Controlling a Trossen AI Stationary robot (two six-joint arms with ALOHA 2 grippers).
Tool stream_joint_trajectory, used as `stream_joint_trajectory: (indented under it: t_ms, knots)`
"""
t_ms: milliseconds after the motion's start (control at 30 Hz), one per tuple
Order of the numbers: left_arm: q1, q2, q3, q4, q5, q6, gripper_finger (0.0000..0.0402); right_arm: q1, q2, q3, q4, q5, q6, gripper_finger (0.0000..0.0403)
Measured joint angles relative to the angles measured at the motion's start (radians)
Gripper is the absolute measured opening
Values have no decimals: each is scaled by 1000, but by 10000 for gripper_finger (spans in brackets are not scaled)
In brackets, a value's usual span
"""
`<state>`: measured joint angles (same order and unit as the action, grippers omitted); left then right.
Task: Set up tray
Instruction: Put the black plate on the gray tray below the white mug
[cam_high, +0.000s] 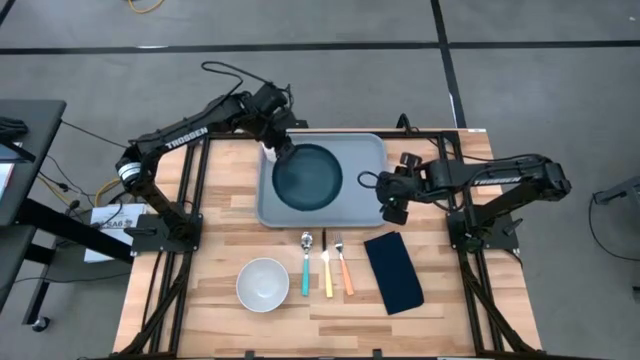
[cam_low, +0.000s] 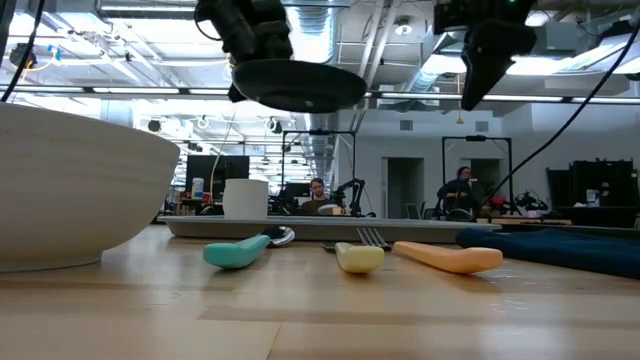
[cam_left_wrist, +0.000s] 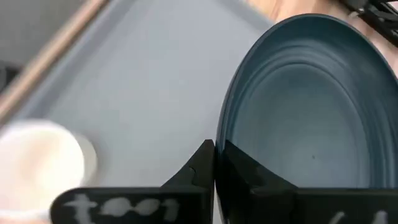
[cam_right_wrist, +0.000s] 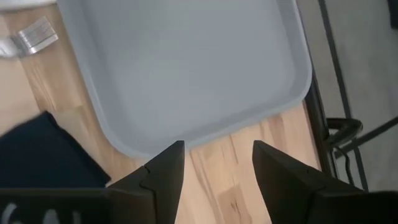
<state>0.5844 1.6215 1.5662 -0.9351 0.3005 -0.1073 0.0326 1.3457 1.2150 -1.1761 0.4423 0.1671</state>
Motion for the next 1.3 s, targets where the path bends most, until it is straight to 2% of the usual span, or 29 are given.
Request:
stream_joint_trajectory:
  t_ms: [233, 333, 567, 700, 833, 967, 1133, 1300]
  knots:
    - [-26, 0, -104, 16, -63, -162, 0, 0, 0, -63, -15, -8, 10, 176]
    - [-24, 0, -162, 84, -73, -217, 0, 1, 0, -89, -27, -10, 17, 176]
    - [-24, 0, -227, 240, -106, -223, 0, 20, 0, -106, -36, -14, 19, 173]
    - [-18, 0, -218, 245, -99, 1, 0, 32, 0, -107, -36, -16, 19, 173]
    - [12, 0, -179, 195, -108, 458, 0, 33, 0, -107, -36, -25, 19, 171]
    - [39, 0, -173, 183, -114, 773, 0, 32, 0, -107, -36, -64, 20, 168]
    - [79, 0, -173, 163, -103, 989, 0, 33, 0, -107, -62, -100, 18, 164]
    - [107, 0, -162, 122, -79, 1054, 0, 33, 0, -107, -49, -98, 18, 164]
